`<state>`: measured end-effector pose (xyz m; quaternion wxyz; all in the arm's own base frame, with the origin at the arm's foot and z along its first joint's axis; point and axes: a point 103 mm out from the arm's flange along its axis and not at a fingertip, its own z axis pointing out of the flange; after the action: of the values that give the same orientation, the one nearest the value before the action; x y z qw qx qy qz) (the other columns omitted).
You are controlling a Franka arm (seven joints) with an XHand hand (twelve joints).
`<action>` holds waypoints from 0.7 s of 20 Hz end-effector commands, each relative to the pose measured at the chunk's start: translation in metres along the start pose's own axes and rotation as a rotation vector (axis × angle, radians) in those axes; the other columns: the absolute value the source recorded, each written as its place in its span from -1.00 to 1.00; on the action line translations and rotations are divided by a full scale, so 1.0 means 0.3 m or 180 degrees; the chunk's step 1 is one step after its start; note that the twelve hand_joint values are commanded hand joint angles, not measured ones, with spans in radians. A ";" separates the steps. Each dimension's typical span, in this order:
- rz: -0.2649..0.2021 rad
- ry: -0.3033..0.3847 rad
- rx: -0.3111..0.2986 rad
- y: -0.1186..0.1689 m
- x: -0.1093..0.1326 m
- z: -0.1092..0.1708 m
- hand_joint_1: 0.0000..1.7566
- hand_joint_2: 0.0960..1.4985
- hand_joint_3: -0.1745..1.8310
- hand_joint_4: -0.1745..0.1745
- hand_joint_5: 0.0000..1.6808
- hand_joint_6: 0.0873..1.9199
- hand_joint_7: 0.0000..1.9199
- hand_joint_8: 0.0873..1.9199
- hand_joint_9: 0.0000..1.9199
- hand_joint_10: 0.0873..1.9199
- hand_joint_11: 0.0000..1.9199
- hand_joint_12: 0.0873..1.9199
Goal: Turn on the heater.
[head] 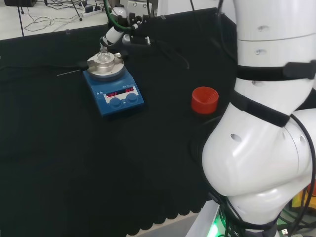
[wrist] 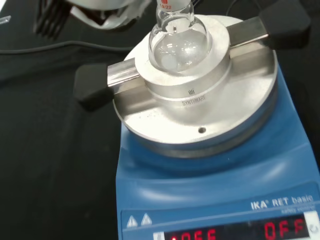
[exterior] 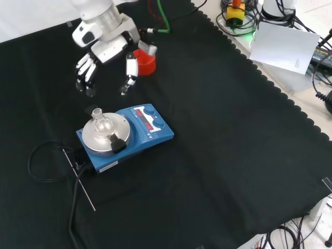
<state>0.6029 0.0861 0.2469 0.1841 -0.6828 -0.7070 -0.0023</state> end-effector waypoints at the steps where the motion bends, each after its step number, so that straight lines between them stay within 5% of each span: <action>1: 0.0029 -0.0039 -0.0261 -0.176 0.022 -0.059 -0.06 -0.21 -0.25 -0.37 -0.53 -0.50 -0.81 -0.26 -0.52 -0.29 -0.86 0.46; 6: 0.0056 -0.0064 -0.0245 -0.283 0.043 -0.031 -0.06 -0.20 -0.25 -0.38 -0.52 -0.51 -0.80 -0.26 -0.51 -0.29 -0.86 0.46; 14: 0.0147 -0.0048 0.0147 -0.431 0.052 0.093 0.02 -0.17 -0.21 -0.39 -0.51 -0.52 -0.48 -0.25 -0.29 -0.35 -0.74 0.42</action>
<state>0.5010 0.0904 0.2650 0.1763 -0.6934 -0.6986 0.0057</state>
